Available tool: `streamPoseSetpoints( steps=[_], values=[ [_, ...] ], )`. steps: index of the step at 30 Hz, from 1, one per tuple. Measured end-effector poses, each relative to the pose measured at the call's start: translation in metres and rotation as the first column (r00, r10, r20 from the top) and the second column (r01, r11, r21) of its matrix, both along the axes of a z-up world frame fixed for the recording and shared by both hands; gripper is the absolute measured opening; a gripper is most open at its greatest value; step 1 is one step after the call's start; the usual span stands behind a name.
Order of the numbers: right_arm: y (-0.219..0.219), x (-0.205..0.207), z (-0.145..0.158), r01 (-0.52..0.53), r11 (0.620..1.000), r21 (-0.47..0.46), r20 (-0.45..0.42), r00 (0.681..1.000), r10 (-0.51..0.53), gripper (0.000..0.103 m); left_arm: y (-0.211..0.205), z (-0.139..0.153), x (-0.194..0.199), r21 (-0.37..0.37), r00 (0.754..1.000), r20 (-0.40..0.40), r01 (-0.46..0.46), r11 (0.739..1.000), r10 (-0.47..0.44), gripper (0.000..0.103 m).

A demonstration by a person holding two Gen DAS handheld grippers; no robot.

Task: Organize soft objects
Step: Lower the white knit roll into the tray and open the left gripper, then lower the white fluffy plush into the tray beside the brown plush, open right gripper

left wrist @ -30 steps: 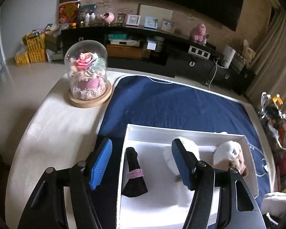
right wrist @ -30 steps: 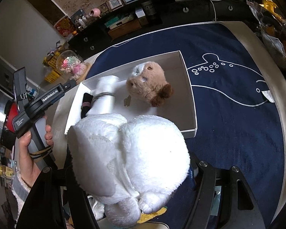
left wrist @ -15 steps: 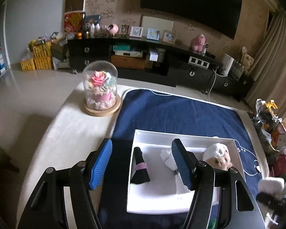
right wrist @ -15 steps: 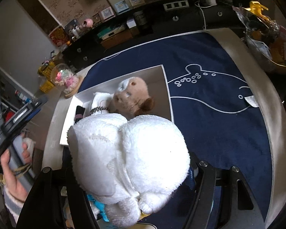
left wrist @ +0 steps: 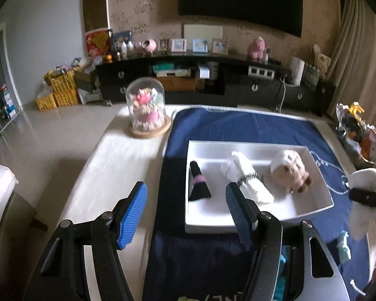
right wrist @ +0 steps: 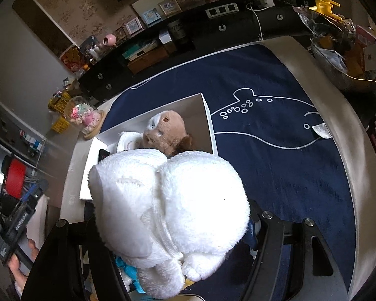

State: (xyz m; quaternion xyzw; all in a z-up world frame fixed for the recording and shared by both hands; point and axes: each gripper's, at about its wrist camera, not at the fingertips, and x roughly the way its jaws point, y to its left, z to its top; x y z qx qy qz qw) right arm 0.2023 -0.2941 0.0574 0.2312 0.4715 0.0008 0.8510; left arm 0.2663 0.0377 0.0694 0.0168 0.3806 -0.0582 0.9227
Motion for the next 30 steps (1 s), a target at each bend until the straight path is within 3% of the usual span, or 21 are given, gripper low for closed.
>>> streamPoseSetpoints(
  steps=[12,30],
  values=[
    [0.007,0.006,-0.012,-0.005,1.0,-0.028,-0.031,0.999,0.004,0.103,-0.006,-0.005,0.0,-0.003,1.0,-0.017,0.023,1.0,-0.023,0.065],
    [0.021,0.012,-0.009,-0.007,0.996,-0.092,-0.033,0.999,0.004,0.103,0.012,-0.005,0.006,-0.085,0.998,-0.059,0.002,0.996,-0.007,0.065]
  ],
)
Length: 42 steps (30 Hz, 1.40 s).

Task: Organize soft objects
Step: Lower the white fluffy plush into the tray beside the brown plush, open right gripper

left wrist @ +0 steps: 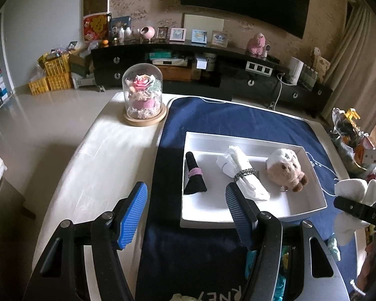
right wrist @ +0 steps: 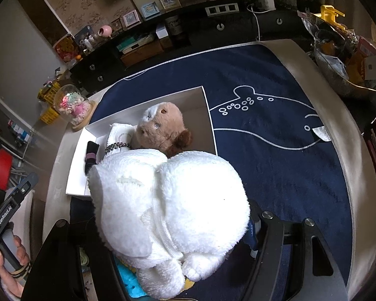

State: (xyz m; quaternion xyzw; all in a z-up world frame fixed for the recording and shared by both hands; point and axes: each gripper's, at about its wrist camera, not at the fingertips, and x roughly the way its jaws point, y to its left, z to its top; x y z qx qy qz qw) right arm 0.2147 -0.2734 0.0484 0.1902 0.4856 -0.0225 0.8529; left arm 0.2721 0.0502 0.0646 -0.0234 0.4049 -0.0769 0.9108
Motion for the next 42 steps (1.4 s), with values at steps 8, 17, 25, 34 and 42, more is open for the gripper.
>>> streamPoseSetpoints(
  steps=[8,17,25,34,42],
  values=[
    [0.005,0.023,0.033,-0.016,1.0,-0.026,0.04,0.999,0.018,0.103,0.004,-0.001,0.003,-0.018,1.0,-0.016,-0.001,1.0,0.0,0.065],
    [0.006,0.055,0.082,-0.046,0.997,-0.068,0.16,0.985,0.057,0.103,0.0,-0.005,0.004,0.003,1.0,-0.031,0.002,1.0,-0.002,0.065],
    [0.008,0.072,0.044,-0.073,0.995,-0.062,0.055,0.996,0.076,0.103,-0.006,-0.011,0.006,0.023,0.999,-0.049,0.006,1.0,-0.004,0.065],
    [0.01,0.079,0.024,-0.055,0.996,-0.075,0.021,0.998,0.056,0.103,-0.013,-0.017,0.006,0.043,0.998,-0.067,0.015,0.999,-0.012,0.065],
    [0.011,0.088,0.009,-0.048,0.997,-0.061,-0.001,0.999,0.048,0.103,-0.014,-0.018,0.005,0.041,0.997,-0.071,0.017,0.999,-0.014,0.065]
  ],
)
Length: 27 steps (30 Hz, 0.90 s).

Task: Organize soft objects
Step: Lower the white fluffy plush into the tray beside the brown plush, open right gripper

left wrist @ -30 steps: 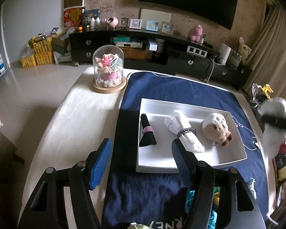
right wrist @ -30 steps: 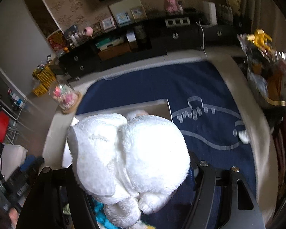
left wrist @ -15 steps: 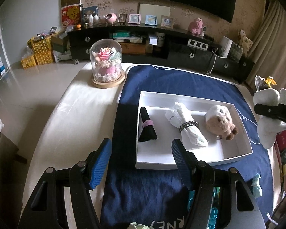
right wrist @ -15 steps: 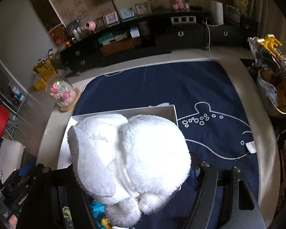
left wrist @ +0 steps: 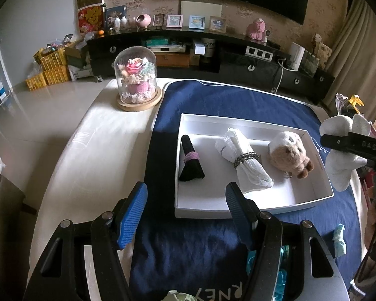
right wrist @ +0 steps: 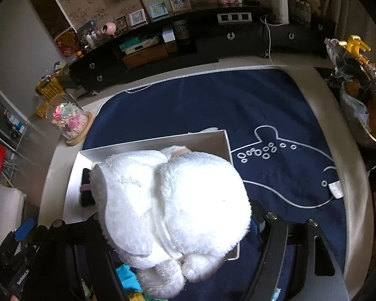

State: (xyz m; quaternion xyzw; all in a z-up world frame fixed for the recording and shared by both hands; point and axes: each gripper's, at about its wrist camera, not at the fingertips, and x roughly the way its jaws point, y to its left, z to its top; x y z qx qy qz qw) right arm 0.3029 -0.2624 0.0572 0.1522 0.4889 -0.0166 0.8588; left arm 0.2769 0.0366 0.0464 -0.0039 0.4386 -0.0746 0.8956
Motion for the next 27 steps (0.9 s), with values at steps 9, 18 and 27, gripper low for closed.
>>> streamPoseSetpoints(
  steps=[9,18,27],
  values=[
    [0.018,0.009,-0.017,-0.054,0.998,0.029,-0.046,0.997,0.055,0.103,0.0,0.0,0.0,-0.001,1.0,-0.003,0.006,1.0,-0.006,0.065],
    [0.025,0.006,-0.012,-0.068,0.996,0.063,-0.012,0.998,0.069,0.103,-0.002,0.0,-0.001,-0.003,1.0,-0.003,0.009,1.0,-0.009,0.065],
    [0.01,-0.014,0.032,-0.052,0.991,0.121,0.144,0.989,0.034,0.103,-0.002,0.002,-0.002,-0.005,1.0,-0.002,0.012,1.0,-0.012,0.065]
  ],
)
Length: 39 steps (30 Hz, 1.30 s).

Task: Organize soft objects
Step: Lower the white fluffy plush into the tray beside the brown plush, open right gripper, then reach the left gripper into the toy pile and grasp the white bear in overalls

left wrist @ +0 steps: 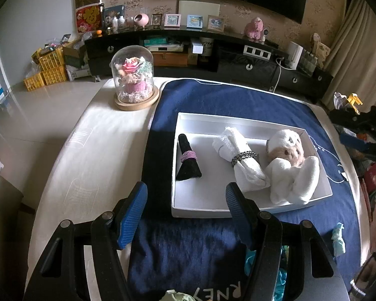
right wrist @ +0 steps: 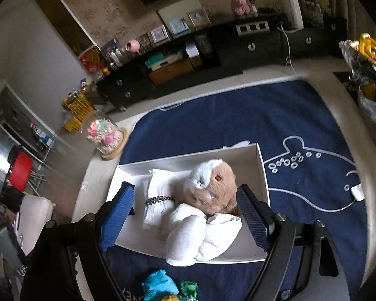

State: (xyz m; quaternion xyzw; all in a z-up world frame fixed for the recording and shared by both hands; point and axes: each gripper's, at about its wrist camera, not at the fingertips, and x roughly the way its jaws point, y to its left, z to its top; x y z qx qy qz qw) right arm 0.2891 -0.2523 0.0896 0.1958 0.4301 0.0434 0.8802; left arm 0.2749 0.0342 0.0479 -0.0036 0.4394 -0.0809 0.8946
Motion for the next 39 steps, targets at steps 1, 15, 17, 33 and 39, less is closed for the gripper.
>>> streamPoseSetpoints(
  steps=[1,15,17,33,39],
  values=[
    [0.0,-0.002,0.003,0.001,1.0,-0.014,0.002,1.0,-0.001,0.103,0.0,0.0,0.0,0.001,1.0,0.002,-0.001,1.0,0.001,0.065],
    [0.01,-0.029,0.003,0.011,0.969,-0.248,-0.054,0.998,-0.026,0.103,0.0,0.0,0.0,-0.004,1.0,0.007,0.012,1.0,-0.012,0.065],
    [0.012,-0.04,0.003,0.008,0.971,-0.238,-0.044,0.999,-0.019,0.103,0.002,0.001,0.0,-0.005,1.0,0.007,0.012,1.0,-0.012,0.065],
    [0.004,-0.079,-0.021,-0.074,0.995,-0.061,-0.096,0.993,0.068,0.103,0.008,0.014,-0.021,-0.048,0.982,0.05,0.184,0.982,-0.181,0.065],
    [-0.009,-0.082,-0.02,-0.067,0.997,-0.026,-0.103,0.993,0.064,0.103,0.018,0.009,-0.05,-0.064,0.965,0.051,0.259,0.964,-0.256,0.065]
  ],
)
